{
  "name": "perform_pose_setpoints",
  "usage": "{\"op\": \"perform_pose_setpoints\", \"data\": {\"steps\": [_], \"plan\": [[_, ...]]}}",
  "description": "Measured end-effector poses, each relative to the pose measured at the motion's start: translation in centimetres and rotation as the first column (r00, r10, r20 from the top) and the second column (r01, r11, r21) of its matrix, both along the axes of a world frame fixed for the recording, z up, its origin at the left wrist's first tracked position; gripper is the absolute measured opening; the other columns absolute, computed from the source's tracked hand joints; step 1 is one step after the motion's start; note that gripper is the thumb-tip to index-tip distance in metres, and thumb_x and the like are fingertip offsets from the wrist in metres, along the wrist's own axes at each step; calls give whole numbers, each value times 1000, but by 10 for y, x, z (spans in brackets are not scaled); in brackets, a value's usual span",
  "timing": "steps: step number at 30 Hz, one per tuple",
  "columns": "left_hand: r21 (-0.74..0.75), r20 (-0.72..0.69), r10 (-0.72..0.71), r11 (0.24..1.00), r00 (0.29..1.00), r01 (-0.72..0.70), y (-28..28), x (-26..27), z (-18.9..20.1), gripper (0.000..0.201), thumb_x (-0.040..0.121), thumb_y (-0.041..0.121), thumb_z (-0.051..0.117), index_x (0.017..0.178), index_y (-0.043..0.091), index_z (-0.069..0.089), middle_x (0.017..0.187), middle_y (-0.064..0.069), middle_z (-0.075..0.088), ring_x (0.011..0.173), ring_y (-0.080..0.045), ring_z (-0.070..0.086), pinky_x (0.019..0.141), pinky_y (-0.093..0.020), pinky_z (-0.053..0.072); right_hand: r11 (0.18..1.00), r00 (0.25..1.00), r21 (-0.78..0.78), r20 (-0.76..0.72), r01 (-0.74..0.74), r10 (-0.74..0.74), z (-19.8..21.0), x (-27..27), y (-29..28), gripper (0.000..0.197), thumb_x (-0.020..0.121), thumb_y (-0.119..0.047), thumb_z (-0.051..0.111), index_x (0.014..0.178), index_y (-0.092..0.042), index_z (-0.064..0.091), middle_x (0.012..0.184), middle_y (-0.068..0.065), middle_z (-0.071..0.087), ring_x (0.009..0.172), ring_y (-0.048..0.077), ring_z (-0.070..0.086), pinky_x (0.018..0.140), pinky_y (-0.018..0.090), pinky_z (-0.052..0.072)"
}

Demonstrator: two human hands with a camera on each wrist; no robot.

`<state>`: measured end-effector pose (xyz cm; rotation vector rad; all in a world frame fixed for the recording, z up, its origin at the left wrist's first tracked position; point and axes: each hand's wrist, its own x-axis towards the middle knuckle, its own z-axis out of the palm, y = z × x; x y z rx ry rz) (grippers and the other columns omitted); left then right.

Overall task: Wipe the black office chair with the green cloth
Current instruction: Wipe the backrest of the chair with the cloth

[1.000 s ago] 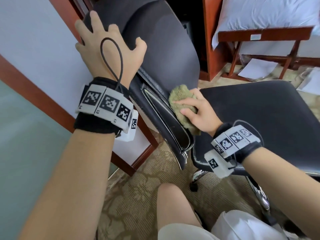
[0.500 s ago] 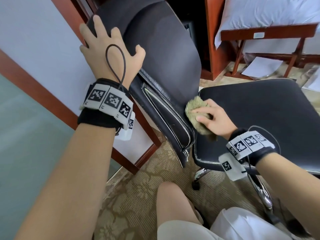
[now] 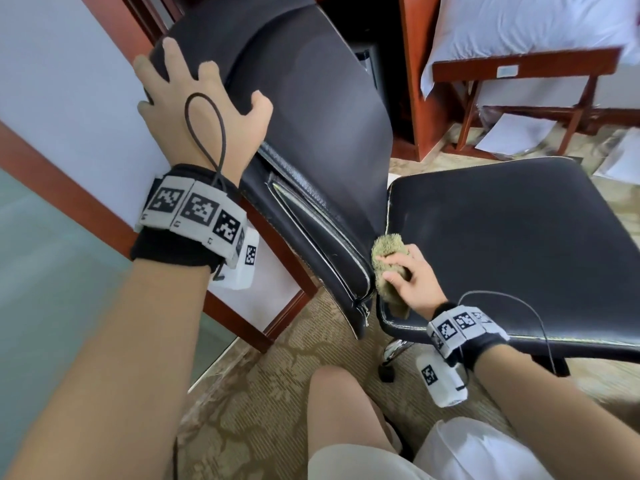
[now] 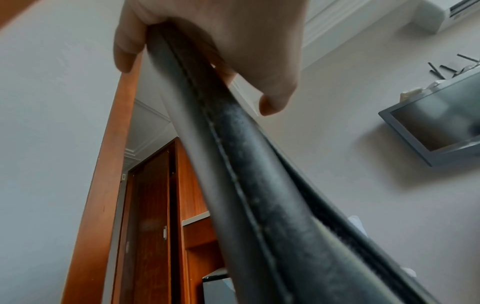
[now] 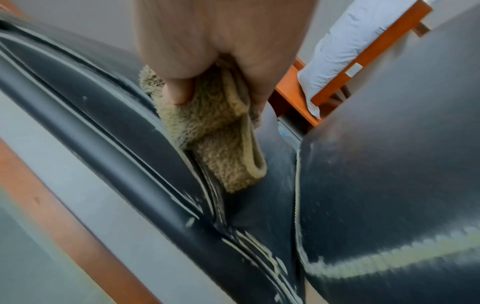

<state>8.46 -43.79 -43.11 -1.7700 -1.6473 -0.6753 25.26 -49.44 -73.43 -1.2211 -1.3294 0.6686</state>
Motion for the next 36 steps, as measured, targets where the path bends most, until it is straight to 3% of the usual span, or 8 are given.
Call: {"op": "perform_pose_setpoints", "data": {"steps": [4, 8, 16, 23, 27, 29, 31, 36], "plan": [[-4, -31, 3, 1000, 1000, -3, 0, -2, -1, 65, 79, 50, 41, 126, 6, 52, 149, -16, 30, 135, -42, 24, 92, -52, 39, 996, 1000, -92, 6, -5, 5, -2, 5, -2, 36, 79, 7, 66, 100, -22, 65, 96, 4, 47, 91, 17, 51, 92, 25, 34], [-21, -47, 10, 1000, 999, -11, 0, 0, 1, 64, 79, 50, 42, 126, 7, 51, 150, -16, 29, 135, -43, 24, 93, -52, 39, 990, 997, -133, 48, -57, 64, 22, 22, 6, 31, 80, 5, 65, 100, -19, 69, 98, 6, 51, 96, 17, 51, 88, 12, 30], [-24, -66, 26, 999, 997, -27, 0, -1, 0, 63, 79, 50, 42, 126, 8, 50, 150, -16, 29, 136, -42, 23, 92, -52, 40, 973, 997, 223, -48, -52, 65, 100, -9, 30, 31, 76, -13, 63, 103, -29, 64, 99, 3, 47, 96, 4, 49, 95, 5, 31], [-24, -57, 19, 999, 998, -21, 0, -4, -1, 63, 79, 49, 43, 128, 9, 51, 150, -16, 29, 135, -42, 24, 93, -53, 40, 988, 998, 152, 55, -14, 5, 52, -5, 12, 29, 79, 0, 64, 101, -19, 68, 105, 4, 42, 96, 2, 47, 92, 2, 28], [-43, -73, 21, 999, 997, -24, -1, -3, 1, 63, 80, 47, 46, 130, 9, 48, 151, -18, 26, 136, -44, 22, 94, -53, 39, 998, 995, -24, 86, -51, 53, 25, 10, 0, 30, 80, -3, 66, 103, -23, 66, 101, 3, 46, 95, 16, 50, 93, 19, 34], [-53, -109, 25, 998, 994, -31, -2, -4, 1, 62, 81, 45, 47, 131, 9, 46, 151, -18, 25, 135, -44, 22, 94, -53, 39, 996, 996, -79, 71, -51, 57, 22, 19, 1, 38, 79, 3, 68, 102, -27, 63, 98, 2, 49, 96, 16, 51, 93, 9, 33], [-55, -126, 32, 998, 991, -39, -3, -5, 2, 62, 81, 43, 47, 132, 9, 45, 151, -18, 24, 136, -44, 22, 93, -52, 40, 998, 1000, -61, 28, -3, 5, 30, 24, 6, 38, 79, 4, 68, 104, -23, 65, 99, 0, 50, 97, 15, 51, 89, -2, 27], [-49, -132, 53, 997, 990, -60, -3, -3, 1, 60, 82, 44, 45, 132, 11, 46, 152, -16, 25, 136, -43, 22, 93, -51, 41, 989, 990, 149, -141, 10, 11, 75, 8, 22, 36, 80, 1, 68, 106, -23, 63, 102, 3, 48, 97, 10, 51, 95, 5, 30]]}}
